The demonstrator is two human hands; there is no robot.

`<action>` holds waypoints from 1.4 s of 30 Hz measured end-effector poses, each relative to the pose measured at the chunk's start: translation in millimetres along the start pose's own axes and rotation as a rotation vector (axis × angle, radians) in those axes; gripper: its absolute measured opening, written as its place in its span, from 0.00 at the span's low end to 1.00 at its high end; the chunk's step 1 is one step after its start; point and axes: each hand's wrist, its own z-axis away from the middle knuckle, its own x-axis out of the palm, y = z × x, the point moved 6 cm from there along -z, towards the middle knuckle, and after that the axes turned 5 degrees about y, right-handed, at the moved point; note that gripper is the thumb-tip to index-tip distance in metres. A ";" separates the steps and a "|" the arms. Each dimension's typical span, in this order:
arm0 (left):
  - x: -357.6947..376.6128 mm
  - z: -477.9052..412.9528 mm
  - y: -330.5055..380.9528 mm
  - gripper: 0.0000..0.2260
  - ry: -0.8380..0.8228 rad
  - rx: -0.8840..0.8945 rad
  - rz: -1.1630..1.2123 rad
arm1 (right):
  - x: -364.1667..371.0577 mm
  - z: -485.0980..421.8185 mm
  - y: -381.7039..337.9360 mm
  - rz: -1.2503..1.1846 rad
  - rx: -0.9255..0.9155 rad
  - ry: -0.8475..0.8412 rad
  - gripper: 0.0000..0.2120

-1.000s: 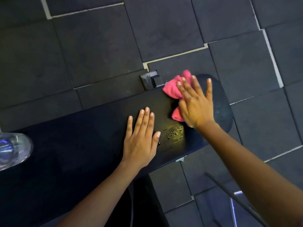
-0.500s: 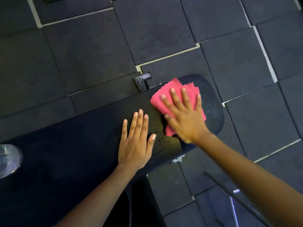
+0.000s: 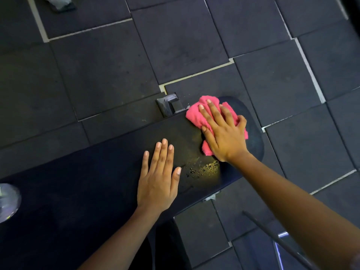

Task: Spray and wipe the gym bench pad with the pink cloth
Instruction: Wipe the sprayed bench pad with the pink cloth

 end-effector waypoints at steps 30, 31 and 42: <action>-0.4 1.1 0.9 0.27 0.025 -0.003 0.070 | 21.4 54.9 -28.5 -0.124 0.295 0.050 0.29; -0.4 0.5 0.5 0.27 0.026 0.006 0.073 | 20.4 50.3 -22.7 -0.111 0.287 0.055 0.29; 1.3 0.4 -1.3 0.27 0.015 0.016 0.059 | 28.2 124.9 -11.1 -0.280 0.663 0.165 0.32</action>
